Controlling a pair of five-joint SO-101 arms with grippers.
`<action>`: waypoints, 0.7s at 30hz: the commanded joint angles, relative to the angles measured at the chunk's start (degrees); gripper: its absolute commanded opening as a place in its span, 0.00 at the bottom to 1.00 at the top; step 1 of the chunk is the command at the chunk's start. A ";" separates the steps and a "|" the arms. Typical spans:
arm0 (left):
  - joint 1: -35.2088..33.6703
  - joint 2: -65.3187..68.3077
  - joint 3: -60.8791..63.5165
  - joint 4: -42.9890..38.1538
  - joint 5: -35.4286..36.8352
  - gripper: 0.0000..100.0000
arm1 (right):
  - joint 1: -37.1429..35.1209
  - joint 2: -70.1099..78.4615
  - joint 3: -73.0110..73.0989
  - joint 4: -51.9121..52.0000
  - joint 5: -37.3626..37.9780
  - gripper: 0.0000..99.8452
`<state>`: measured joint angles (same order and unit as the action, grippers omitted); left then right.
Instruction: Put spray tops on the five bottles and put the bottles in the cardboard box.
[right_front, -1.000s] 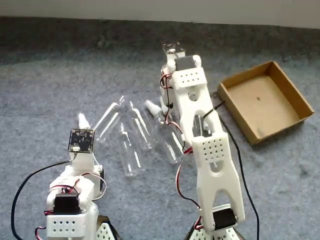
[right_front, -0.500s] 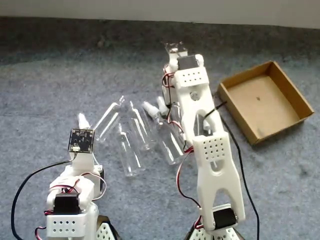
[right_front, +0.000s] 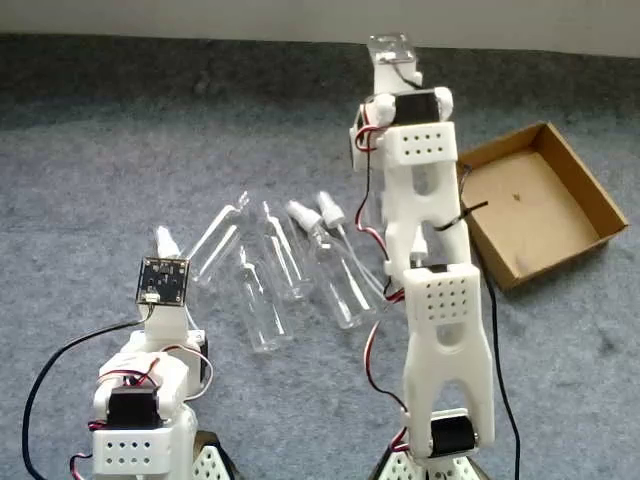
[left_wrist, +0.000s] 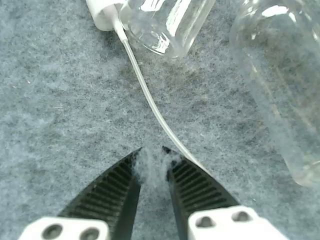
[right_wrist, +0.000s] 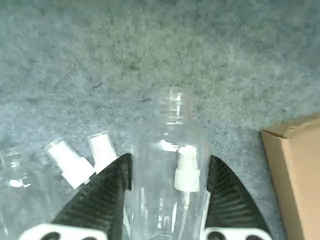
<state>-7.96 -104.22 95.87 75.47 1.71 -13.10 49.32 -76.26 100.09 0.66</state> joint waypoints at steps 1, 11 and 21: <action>0.84 -0.48 1.19 0.26 -0.44 0.01 | 0.92 -14.81 6.02 1.19 -0.18 0.08; 0.84 -0.48 1.19 0.26 -0.44 0.01 | 0.66 -45.41 29.49 1.19 2.11 0.08; 0.84 -0.48 1.19 0.26 -0.44 0.01 | -0.92 -71.08 48.31 1.10 7.03 0.08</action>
<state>-7.96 -104.22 95.87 75.47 1.71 -13.45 -14.15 -30.37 100.09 6.99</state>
